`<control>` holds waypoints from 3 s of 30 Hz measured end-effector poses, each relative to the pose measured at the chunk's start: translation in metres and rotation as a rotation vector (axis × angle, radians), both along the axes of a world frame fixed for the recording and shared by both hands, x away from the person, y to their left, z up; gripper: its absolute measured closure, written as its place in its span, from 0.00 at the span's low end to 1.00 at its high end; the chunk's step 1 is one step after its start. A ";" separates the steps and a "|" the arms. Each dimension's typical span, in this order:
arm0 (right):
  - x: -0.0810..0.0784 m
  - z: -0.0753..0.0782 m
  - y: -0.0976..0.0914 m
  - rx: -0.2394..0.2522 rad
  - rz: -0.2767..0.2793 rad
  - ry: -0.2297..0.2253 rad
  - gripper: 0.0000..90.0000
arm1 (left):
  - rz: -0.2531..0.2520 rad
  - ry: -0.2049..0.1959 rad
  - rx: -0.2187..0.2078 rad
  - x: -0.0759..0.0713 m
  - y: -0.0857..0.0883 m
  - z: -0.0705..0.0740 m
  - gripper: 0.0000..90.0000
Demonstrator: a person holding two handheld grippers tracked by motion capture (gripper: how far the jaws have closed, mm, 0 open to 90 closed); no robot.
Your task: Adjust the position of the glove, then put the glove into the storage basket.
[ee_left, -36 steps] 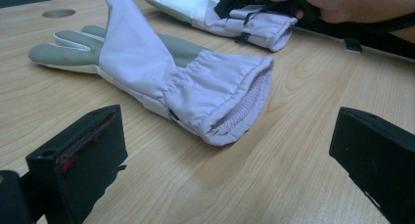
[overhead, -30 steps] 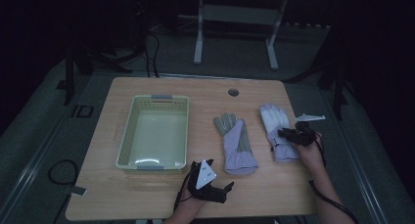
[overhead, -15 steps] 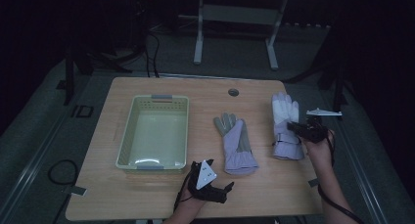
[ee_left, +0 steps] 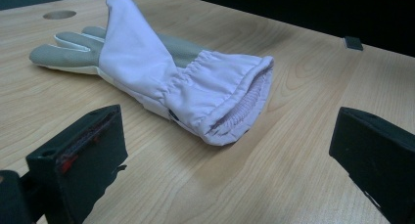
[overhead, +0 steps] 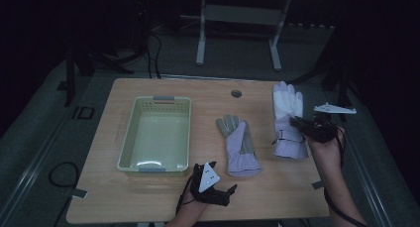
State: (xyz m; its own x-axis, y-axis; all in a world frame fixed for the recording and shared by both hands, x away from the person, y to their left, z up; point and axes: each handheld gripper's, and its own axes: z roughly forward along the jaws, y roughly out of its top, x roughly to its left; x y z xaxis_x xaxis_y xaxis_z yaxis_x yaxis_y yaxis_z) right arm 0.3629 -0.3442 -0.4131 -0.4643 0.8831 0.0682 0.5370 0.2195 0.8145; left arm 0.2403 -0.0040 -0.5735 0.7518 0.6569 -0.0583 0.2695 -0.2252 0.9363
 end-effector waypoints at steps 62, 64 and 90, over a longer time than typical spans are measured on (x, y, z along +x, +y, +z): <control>0.005 -0.083 0.132 -0.076 0.115 0.183 0.65 | -0.007 0.001 -0.001 0.000 0.000 0.000 0.01; 0.004 -0.081 0.130 -0.068 0.158 0.165 0.51 | -0.007 0.003 -0.003 0.001 0.000 0.000 0.01; -0.003 -0.050 0.064 -0.039 0.282 -0.006 0.14 | -0.025 -0.009 -0.094 0.002 -0.001 0.065 0.01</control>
